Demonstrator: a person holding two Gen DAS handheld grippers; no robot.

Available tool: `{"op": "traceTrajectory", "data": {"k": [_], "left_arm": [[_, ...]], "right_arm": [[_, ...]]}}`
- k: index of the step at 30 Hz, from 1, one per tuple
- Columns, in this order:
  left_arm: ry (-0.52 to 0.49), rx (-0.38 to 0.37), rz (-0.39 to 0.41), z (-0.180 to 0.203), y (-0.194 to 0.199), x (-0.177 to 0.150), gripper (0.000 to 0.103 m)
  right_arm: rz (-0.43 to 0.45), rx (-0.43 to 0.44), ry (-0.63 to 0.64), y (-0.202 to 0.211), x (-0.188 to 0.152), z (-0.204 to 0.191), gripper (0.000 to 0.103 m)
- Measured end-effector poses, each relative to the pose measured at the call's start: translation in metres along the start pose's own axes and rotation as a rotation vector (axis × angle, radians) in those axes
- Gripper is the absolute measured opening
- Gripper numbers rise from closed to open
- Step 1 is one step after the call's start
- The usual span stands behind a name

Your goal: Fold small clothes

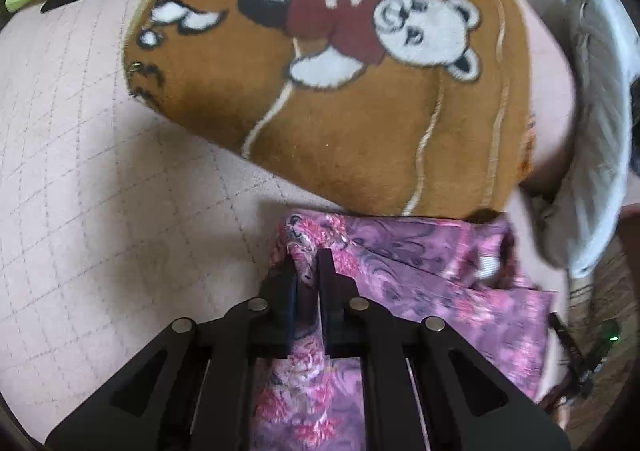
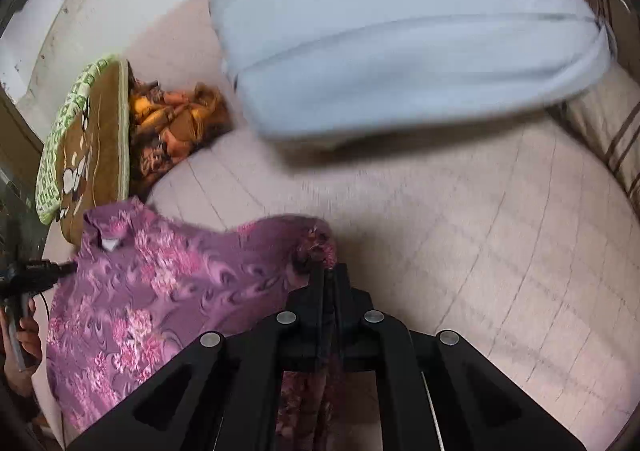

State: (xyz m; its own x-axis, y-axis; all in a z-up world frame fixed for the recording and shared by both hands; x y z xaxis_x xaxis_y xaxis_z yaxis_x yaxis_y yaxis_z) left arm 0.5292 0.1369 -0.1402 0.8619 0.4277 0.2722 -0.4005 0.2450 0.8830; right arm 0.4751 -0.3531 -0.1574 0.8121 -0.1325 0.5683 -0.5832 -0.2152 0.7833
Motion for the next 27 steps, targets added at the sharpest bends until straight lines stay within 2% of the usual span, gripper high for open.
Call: {"op": "traceTrajectory", "data": {"k": [1,3,4,6,8,10,11,14,15,16,17,18,19,20,22,24,27], "left_arm": [[0.013,-0.023,-0.004,-0.003,0.01,-0.003,0.014],[0.024,-0.066,-0.034,-0.013,0.027,-0.014,0.038],[0.027,-0.089,-0.039,-0.017,0.039,-0.027,0.042],[0.015,-0.111,-0.05,-0.022,0.053,-0.047,0.049],[-0.002,-0.145,-0.086,-0.022,0.06,-0.079,0.053],[-0.005,-0.183,-0.124,-0.016,0.062,-0.11,0.055],[0.003,-0.205,-0.149,-0.03,0.068,-0.122,0.055],[0.012,-0.249,-0.208,-0.028,0.063,-0.159,0.055],[0.011,-0.242,-0.218,-0.026,0.059,-0.163,0.055],[0.013,-0.225,-0.214,-0.023,0.057,-0.17,0.046],[0.018,-0.215,-0.201,-0.022,0.059,-0.172,0.015],[0.022,-0.199,-0.179,-0.021,0.063,-0.172,0.003],[0.033,-0.202,-0.163,-0.021,0.067,-0.171,0.003],[0.046,-0.194,-0.133,-0.021,0.073,-0.168,0.003],[0.025,-0.14,-0.082,-0.023,0.077,-0.165,0.001],[0.019,-0.08,-0.084,-0.031,0.068,-0.167,0.001],[0.068,-0.043,-0.124,-0.045,0.052,-0.171,0.001]], "right_arm": [[0.015,0.023,-0.033,0.006,-0.001,0.0,0.011],[0.032,0.103,-0.088,0.021,-0.004,-0.004,0.015],[0.036,0.134,-0.09,0.032,-0.01,-0.007,0.017],[0.03,0.15,-0.065,0.044,-0.022,-0.016,0.03],[0.002,0.179,-0.048,0.056,-0.045,-0.024,0.042],[-0.033,0.211,-0.058,0.063,-0.069,-0.031,0.045],[-0.043,0.223,-0.071,0.064,-0.077,-0.031,0.047],[-0.044,0.255,-0.162,0.075,-0.109,-0.025,0.055],[-0.047,0.263,-0.173,0.077,-0.115,-0.025,0.055],[-0.056,0.278,-0.166,0.076,-0.123,-0.028,0.053],[-0.071,0.278,-0.138,0.074,-0.127,-0.033,0.037],[-0.093,0.269,-0.099,0.073,-0.13,-0.038,0.002],[-0.124,0.237,-0.034,0.072,-0.131,-0.047,0.004],[-0.108,0.219,-0.008,0.078,-0.129,-0.05,0.004],[-0.022,0.209,0.008,0.103,-0.115,-0.05,0.004],[0.009,0.198,-0.022,0.114,-0.106,-0.039,0.004],[-0.076,0.155,-0.029,0.092,-0.121,-0.022,0.004]]}}
Point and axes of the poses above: each gripper's, at about its wrist camera, not at the fingertips, and y roughly against the way its jaws point, z to its right, x to its top, the point moved 8 cm from there along -y, roughly the way its jaws point, and after that the axes turned 9 degrees about y, right-handed, at the moved point
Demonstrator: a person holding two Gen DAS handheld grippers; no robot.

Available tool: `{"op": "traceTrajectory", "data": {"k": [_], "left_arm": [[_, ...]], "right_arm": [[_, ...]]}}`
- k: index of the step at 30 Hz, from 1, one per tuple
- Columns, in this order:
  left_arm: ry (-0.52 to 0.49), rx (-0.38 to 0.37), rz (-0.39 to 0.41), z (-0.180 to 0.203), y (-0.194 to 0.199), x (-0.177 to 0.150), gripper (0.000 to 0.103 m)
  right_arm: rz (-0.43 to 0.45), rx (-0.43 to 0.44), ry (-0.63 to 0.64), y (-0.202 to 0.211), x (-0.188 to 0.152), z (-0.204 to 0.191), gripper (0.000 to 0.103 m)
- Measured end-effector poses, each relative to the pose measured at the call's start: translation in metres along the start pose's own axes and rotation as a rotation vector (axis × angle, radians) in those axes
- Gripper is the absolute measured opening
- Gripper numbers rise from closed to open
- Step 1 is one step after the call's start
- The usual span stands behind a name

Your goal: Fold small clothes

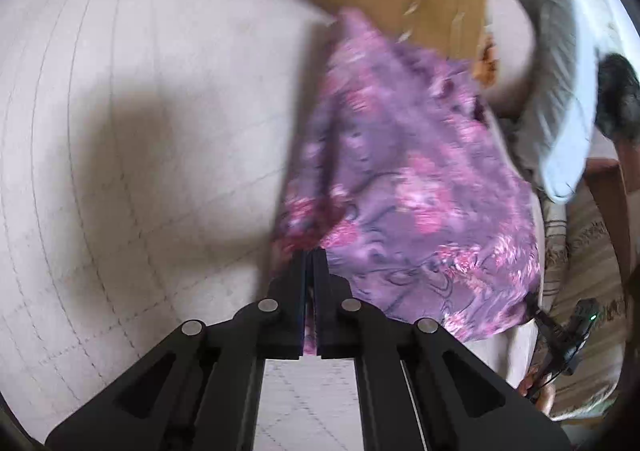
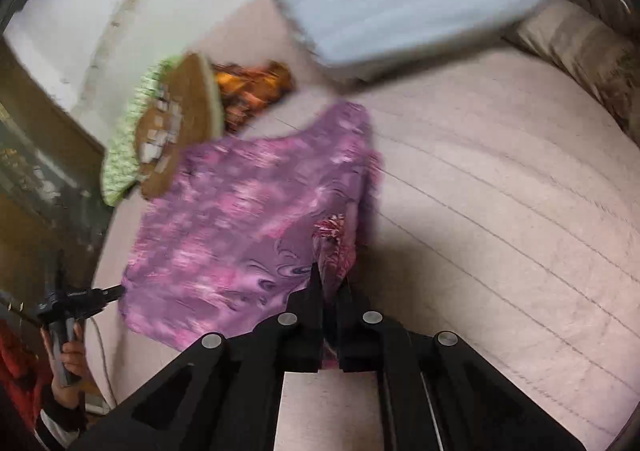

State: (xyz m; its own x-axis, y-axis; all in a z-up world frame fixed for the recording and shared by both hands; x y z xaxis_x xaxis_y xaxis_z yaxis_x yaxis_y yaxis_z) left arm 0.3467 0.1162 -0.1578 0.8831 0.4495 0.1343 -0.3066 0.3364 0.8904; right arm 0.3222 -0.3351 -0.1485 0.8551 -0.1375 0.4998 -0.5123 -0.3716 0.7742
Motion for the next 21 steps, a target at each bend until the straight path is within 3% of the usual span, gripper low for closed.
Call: {"op": "traceTrajectory", "data": {"k": [1,3,4,7,8,9,11,14,17,18,19,20,21], "left_arm": [[0.047,0.015,0.005,-0.012,-0.001,0.0,0.001],[0.097,-0.024,0.014,-0.022,0.005,-0.003,0.001],[0.13,-0.084,0.007,-0.028,0.011,-0.009,0.001],[0.148,-0.166,0.018,-0.032,0.027,-0.026,0.008],[0.148,-0.195,0.015,-0.031,0.031,-0.035,0.024],[0.151,-0.217,0.015,-0.03,0.032,-0.042,0.047],[0.181,-0.244,0.016,-0.028,0.027,-0.054,0.057],[0.282,-0.308,-0.016,-0.025,0.007,-0.061,0.057],[0.393,-0.378,0.016,-0.023,0.004,-0.054,0.057],[0.427,-0.404,0.021,-0.021,0.003,-0.049,0.05],[0.442,-0.408,0.025,-0.021,0.001,-0.047,0.036],[0.454,-0.396,0.023,-0.02,-0.002,-0.043,0.011],[0.458,-0.381,0.013,-0.02,-0.005,-0.041,0.011]], "right_arm": [[-0.038,-0.026,0.01,-0.009,-0.008,0.004,0.004],[-0.064,-0.031,-0.029,-0.017,-0.021,0.009,0.006],[-0.047,-0.002,-0.072,-0.014,-0.023,0.009,0.011],[-0.002,0.045,-0.123,0.001,-0.026,0.006,0.016],[0.008,0.051,-0.123,0.007,-0.027,0.005,0.022],[0.017,0.055,-0.122,0.011,-0.028,0.003,0.032],[0.031,0.085,-0.137,0.014,-0.034,-0.004,0.045],[0.014,0.073,-0.154,0.007,-0.04,-0.006,0.046],[0.018,0.116,-0.23,0.0,-0.048,-0.003,0.046],[0.026,0.135,-0.254,0.001,-0.051,-0.003,0.046],[0.036,0.177,-0.29,-0.003,-0.051,-0.004,0.046],[0.038,0.206,-0.309,-0.006,-0.052,-0.005,0.042],[0.04,0.223,-0.324,-0.008,-0.052,-0.005,0.03]]}}
Point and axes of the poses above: each gripper's, at about its wrist camera, not at the fingertips, and y roughly against the way its jaws point, z to its right, x to its top, the point moved 8 cm from there along -y, roughly the way its jaws point, and after that the axes turned 9 degrees about y, right-handed, at the moved point
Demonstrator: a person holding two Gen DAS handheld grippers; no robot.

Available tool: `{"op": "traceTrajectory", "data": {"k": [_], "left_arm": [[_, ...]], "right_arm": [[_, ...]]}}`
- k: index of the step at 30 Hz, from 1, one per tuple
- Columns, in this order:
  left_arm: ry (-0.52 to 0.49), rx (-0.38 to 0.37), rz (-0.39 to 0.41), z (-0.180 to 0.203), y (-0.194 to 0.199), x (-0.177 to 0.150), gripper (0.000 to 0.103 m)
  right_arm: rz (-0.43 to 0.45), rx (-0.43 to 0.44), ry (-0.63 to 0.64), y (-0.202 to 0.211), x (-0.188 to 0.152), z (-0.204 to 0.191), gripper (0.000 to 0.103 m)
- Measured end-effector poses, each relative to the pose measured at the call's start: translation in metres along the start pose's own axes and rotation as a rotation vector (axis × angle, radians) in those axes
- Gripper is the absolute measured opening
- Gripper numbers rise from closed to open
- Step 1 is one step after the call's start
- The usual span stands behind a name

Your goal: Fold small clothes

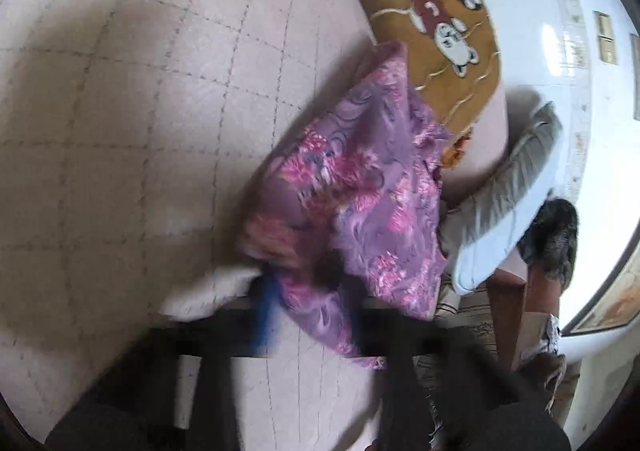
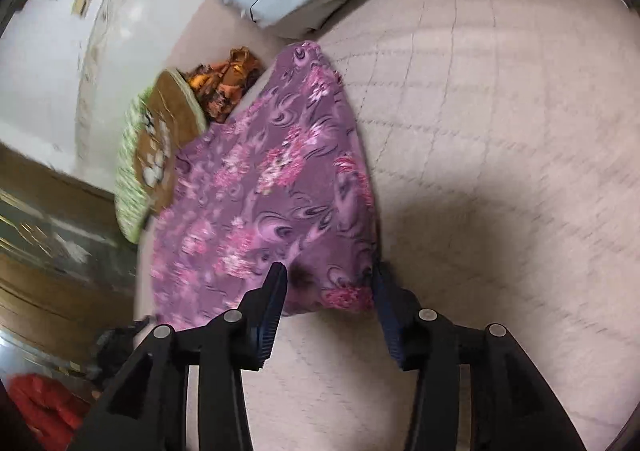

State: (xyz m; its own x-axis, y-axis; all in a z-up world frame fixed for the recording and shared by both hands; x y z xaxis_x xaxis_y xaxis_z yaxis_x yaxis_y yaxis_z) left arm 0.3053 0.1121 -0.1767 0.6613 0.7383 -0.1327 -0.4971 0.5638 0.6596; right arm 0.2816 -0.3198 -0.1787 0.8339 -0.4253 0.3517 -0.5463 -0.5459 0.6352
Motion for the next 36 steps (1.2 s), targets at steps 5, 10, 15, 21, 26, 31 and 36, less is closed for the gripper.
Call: {"op": "traceTrajectory", "data": {"k": [5,10,15,21,26,31,36], "left_arm": [[-0.11,0.027,0.089,0.026,0.026,-0.001,0.009],[-0.17,0.18,0.097,0.009,0.007,-0.001,0.009],[-0.115,0.162,0.067,-0.007,0.003,0.004,0.009],[-0.287,0.244,0.078,0.005,0.03,0.002,0.013],[-0.349,0.245,0.117,0.035,0.047,0.034,0.033],[-0.436,0.268,0.107,0.091,0.021,0.08,0.051],[-0.411,0.279,0.03,0.129,-0.024,0.123,0.058]], "right_arm": [[0.063,0.055,0.0,0.016,0.017,-0.01,0.015],[0.043,-0.022,0.057,0.026,0.024,0.0,0.008],[-0.014,-0.088,0.047,0.006,0.006,0.023,0.006],[-0.02,-0.123,0.137,0.017,0.02,0.004,0.014],[0.071,-0.129,0.171,0.04,0.061,-0.007,0.036],[0.093,-0.112,0.199,0.018,0.115,-0.025,0.05],[0.055,-0.199,0.221,-0.04,0.167,-0.026,0.054]]}}
Point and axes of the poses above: each gripper's, at about its wrist camera, not at the fingertips, and y roughly against the way its jaws point, z to its right, x to its top, the point moved 8 cm from there along -y, roughly the way its jaws point, and after that the axes turned 9 degrees about y, right-handed, at the moved point
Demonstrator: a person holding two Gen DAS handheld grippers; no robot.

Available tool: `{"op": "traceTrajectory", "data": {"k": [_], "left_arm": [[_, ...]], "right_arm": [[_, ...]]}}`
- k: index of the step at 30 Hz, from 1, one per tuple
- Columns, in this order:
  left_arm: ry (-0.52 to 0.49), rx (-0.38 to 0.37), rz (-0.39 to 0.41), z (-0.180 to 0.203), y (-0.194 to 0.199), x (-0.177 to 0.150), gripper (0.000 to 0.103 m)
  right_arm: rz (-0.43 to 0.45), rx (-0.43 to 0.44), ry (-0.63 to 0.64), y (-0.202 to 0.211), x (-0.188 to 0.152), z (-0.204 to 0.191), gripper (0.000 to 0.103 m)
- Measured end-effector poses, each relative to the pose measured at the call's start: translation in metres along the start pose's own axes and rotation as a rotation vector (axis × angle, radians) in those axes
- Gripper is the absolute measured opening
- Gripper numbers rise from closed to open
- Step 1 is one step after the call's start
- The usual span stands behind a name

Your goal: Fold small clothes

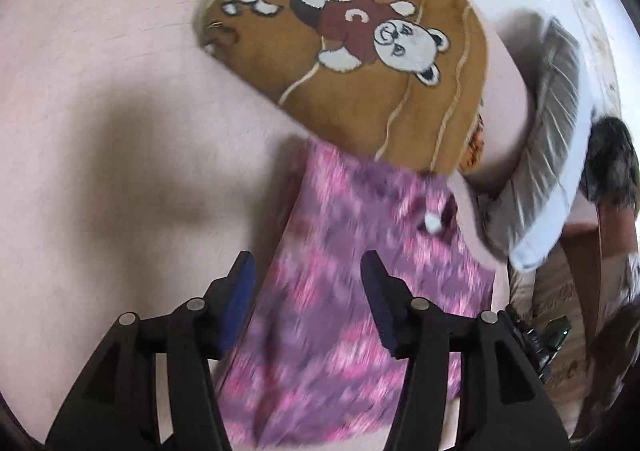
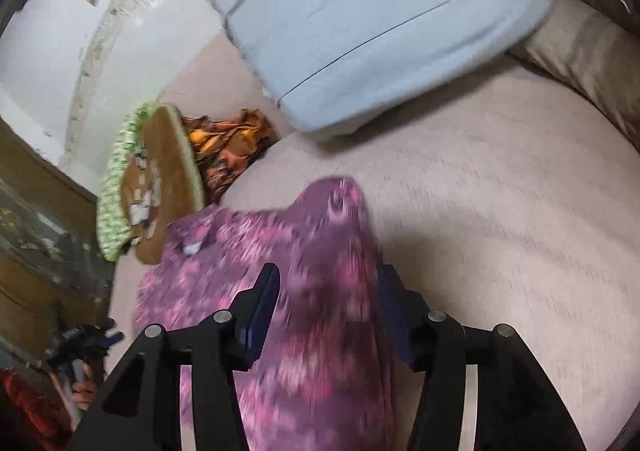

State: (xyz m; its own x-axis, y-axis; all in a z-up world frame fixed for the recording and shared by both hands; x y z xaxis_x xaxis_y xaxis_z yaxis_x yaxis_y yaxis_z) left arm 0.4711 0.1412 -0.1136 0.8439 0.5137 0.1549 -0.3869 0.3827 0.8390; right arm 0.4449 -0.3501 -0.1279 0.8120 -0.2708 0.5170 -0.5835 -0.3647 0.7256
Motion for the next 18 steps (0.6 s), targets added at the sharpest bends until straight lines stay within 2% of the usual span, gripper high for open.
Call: {"op": "traceTrajectory", "data": {"k": [5,8,9,10,11,12,13,14,17,18], "left_arm": [[-0.013,0.091,-0.08,0.001,-0.045,0.017,0.059],[-0.029,0.04,-0.139,0.01,-0.062,0.008,0.059],[-0.034,0.028,-0.134,0.012,-0.063,0.007,0.059],[-0.047,0.022,-0.095,0.018,-0.059,0.007,0.059],[-0.056,0.027,-0.072,0.02,-0.056,0.008,0.052],[-0.071,0.031,-0.023,0.025,-0.049,0.011,0.027],[-0.078,0.031,-0.006,0.028,-0.045,0.013,0.013],[-0.085,0.038,0.015,0.031,-0.041,0.017,0.003],[-0.099,0.072,0.105,0.032,-0.03,0.032,0.003],[-0.098,0.08,0.108,0.031,-0.034,0.035,0.003]], "right_arm": [[-0.036,-0.055,0.004,-0.042,0.015,0.009,0.054],[-0.072,-0.053,0.04,-0.061,0.015,0.004,0.054],[-0.076,-0.075,0.071,-0.064,0.015,0.001,0.053],[-0.068,-0.088,0.098,-0.065,0.017,-0.002,0.049],[-0.044,-0.105,0.152,-0.064,0.02,-0.009,0.034],[-0.028,-0.123,0.189,-0.062,0.023,-0.014,0.01],[-0.014,-0.124,0.227,-0.058,0.027,-0.022,0.004],[0.005,-0.11,0.235,-0.054,0.031,-0.026,0.004],[0.1,-0.072,0.222,-0.033,0.048,-0.032,0.004],[0.126,-0.06,0.199,-0.027,0.052,-0.03,0.004]]}}
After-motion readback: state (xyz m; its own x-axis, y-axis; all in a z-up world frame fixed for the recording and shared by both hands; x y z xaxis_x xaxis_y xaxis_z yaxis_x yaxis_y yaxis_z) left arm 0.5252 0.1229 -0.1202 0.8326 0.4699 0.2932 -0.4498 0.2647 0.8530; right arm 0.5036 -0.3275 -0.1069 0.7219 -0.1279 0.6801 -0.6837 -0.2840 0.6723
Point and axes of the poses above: each gripper's, at about its wrist camera, not at the fingertips, and y roughly against the way its jaws point, z to its right, x to its top, the point moved 8 cm from there along -y, roughly the way its jaws point, and after that the axes turned 9 degrees about y, right-handed, at the moved point
